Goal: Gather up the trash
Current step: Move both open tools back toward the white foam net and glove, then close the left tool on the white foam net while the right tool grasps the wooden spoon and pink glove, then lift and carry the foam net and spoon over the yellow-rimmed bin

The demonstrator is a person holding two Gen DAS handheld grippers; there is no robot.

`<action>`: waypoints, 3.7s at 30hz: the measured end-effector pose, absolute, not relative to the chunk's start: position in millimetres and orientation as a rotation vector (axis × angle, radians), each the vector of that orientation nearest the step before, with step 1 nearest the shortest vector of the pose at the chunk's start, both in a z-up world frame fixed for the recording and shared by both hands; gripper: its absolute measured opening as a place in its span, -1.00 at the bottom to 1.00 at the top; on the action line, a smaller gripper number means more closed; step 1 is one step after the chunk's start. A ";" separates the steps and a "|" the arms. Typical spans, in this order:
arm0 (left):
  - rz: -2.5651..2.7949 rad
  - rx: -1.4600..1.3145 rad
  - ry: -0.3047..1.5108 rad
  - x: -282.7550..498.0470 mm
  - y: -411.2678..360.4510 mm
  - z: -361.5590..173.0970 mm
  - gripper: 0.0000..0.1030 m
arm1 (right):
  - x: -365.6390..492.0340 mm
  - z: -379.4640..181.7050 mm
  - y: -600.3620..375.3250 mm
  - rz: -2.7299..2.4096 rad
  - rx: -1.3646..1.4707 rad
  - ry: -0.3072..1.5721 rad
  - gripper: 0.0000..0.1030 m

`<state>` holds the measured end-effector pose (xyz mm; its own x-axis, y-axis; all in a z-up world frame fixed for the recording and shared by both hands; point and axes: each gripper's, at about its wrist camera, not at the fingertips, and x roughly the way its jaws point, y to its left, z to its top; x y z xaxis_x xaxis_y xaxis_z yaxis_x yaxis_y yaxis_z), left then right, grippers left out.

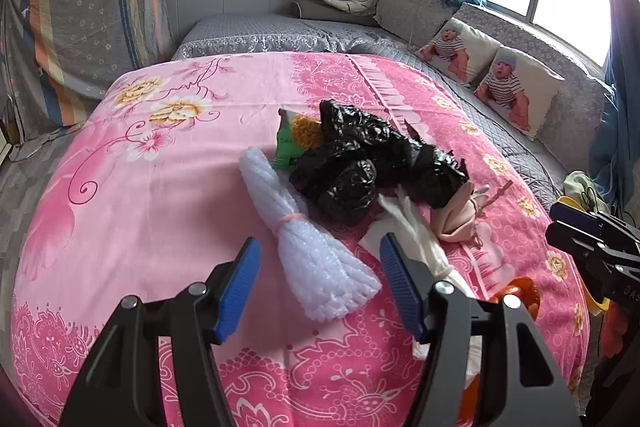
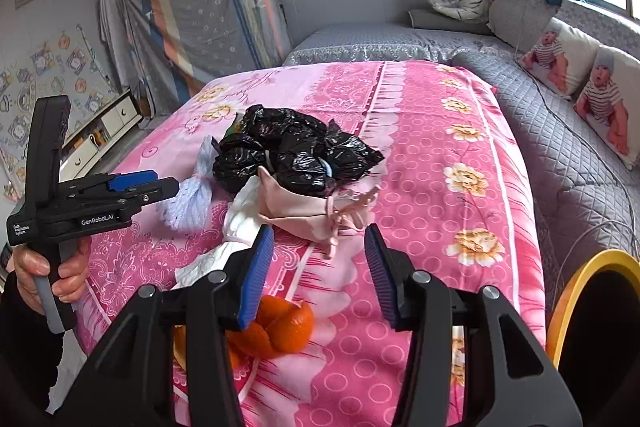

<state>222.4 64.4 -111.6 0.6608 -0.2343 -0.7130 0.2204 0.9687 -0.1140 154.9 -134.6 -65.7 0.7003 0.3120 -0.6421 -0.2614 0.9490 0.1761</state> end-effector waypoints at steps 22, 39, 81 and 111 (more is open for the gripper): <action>-0.276 -0.090 0.885 255.0 72.8 -138.8 0.15 | 212.1 -82.1 -83.0 0.396 -0.001 0.800 -0.15; -0.269 -0.100 0.917 265.9 70.1 -152.9 -0.30 | 224.9 -94.8 -86.6 0.388 -0.002 0.826 -0.57; -0.223 -0.110 0.806 236.0 77.6 -105.2 -0.53 | 186.4 -48.3 -181.0 0.191 0.155 0.633 -0.88; -0.243 -0.129 0.780 228.9 83.4 -95.8 -0.53 | 201.6 -78.6 -117.8 0.289 0.025 0.750 -0.94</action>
